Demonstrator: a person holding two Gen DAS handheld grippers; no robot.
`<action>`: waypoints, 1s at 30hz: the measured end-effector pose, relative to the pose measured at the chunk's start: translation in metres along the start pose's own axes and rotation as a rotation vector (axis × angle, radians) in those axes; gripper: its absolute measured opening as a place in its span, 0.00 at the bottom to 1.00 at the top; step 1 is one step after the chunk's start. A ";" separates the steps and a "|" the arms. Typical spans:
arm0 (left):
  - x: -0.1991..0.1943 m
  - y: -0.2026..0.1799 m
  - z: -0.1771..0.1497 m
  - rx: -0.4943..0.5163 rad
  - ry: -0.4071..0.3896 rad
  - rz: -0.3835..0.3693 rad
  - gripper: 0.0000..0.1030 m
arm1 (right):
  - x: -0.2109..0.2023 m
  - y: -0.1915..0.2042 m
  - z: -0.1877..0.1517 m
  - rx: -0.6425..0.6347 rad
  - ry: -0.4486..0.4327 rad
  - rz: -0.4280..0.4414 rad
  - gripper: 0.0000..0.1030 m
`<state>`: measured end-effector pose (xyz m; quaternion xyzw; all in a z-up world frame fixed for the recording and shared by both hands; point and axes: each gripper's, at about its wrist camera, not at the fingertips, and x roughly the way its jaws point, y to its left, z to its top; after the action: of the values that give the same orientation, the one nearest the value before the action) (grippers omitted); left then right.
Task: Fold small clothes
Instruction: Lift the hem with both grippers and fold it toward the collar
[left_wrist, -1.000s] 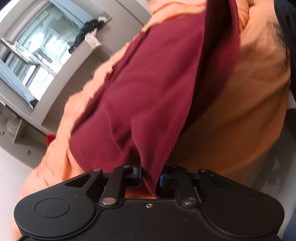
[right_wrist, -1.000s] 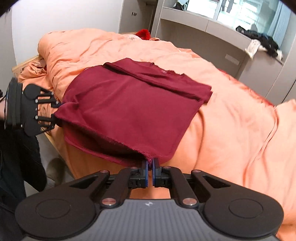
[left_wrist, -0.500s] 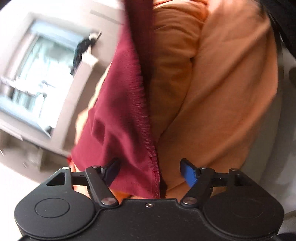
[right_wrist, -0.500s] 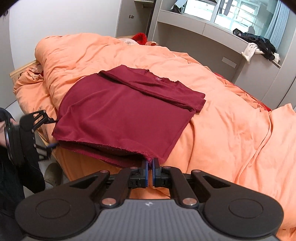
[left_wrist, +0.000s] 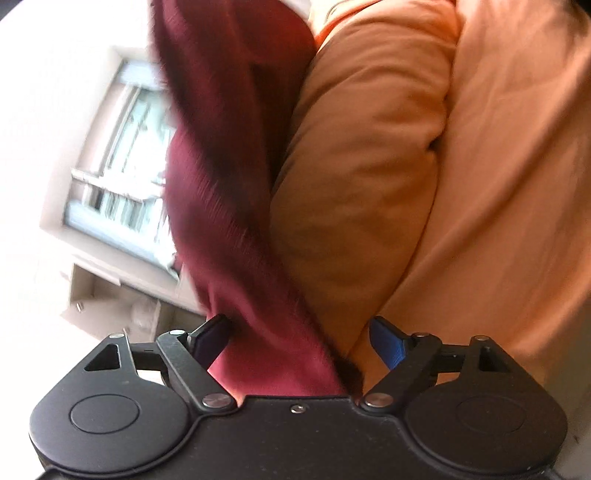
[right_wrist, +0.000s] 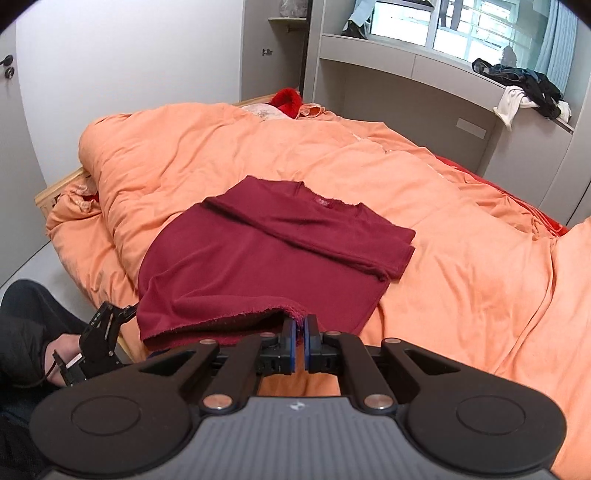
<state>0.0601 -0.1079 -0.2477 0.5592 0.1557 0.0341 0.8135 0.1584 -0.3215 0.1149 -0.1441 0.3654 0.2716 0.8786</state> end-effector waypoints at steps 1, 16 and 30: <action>-0.002 0.009 -0.006 -0.018 0.020 0.012 0.81 | 0.000 -0.003 0.002 0.006 -0.003 -0.001 0.04; -0.037 0.166 -0.040 -0.275 -0.004 -0.196 0.08 | 0.010 -0.019 -0.019 0.082 0.041 0.074 0.04; 0.054 0.294 -0.016 -0.641 -0.077 -0.297 0.07 | 0.013 -0.056 0.006 0.201 -0.078 0.072 0.03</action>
<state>0.1415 0.0281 0.0062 0.2475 0.1859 -0.0584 0.9491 0.2021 -0.3599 0.1130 -0.0314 0.3611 0.2707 0.8918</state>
